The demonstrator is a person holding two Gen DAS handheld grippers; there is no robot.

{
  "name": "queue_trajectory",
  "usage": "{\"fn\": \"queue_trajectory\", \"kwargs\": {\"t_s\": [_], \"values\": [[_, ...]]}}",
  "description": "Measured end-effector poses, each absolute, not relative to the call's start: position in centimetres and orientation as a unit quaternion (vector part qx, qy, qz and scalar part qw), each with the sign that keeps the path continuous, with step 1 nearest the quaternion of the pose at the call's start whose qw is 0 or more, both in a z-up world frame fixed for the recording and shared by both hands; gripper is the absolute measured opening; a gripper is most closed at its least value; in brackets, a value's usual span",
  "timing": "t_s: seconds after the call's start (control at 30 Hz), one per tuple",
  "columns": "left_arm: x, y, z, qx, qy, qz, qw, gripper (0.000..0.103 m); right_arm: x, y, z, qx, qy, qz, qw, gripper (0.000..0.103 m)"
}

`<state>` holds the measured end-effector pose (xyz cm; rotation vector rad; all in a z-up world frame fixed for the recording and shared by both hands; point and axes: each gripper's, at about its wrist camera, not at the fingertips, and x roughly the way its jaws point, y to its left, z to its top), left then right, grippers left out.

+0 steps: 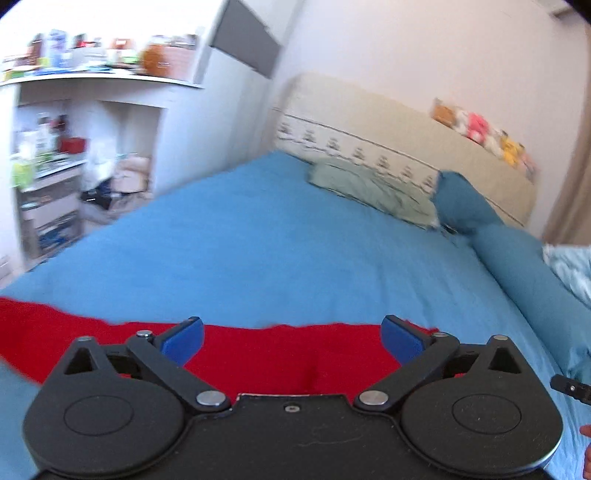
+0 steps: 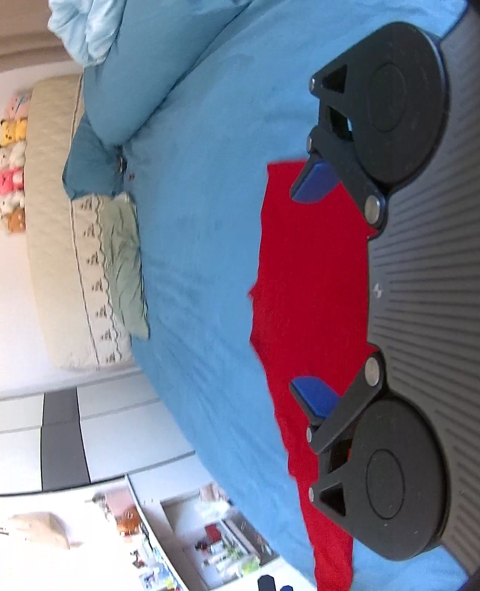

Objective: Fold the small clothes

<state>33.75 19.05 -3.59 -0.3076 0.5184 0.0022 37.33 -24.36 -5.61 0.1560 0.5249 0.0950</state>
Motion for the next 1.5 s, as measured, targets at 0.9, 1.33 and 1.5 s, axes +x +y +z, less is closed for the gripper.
{"fn": "queue_trajectory", "kwargs": {"t_s": [0.9,1.33,1.5], "values": [[33.6,40.7,-17.1,-0.348,0.287,0.167,0.877,0.053,39.7,-10.9,-11.2,0.054,0.295,0.084,0.950,0.103],[36.4,38.5,-13.5,-0.264,0.277,0.205,0.901,0.006,41.1,-12.1,-12.4,0.057,0.295,0.078,0.950,0.103],[39.8,31.6,-8.0,-0.225,0.241,0.136,0.934,0.006,40.8,-14.7,-11.3,0.070,0.287,0.069,0.953,0.103]]}}
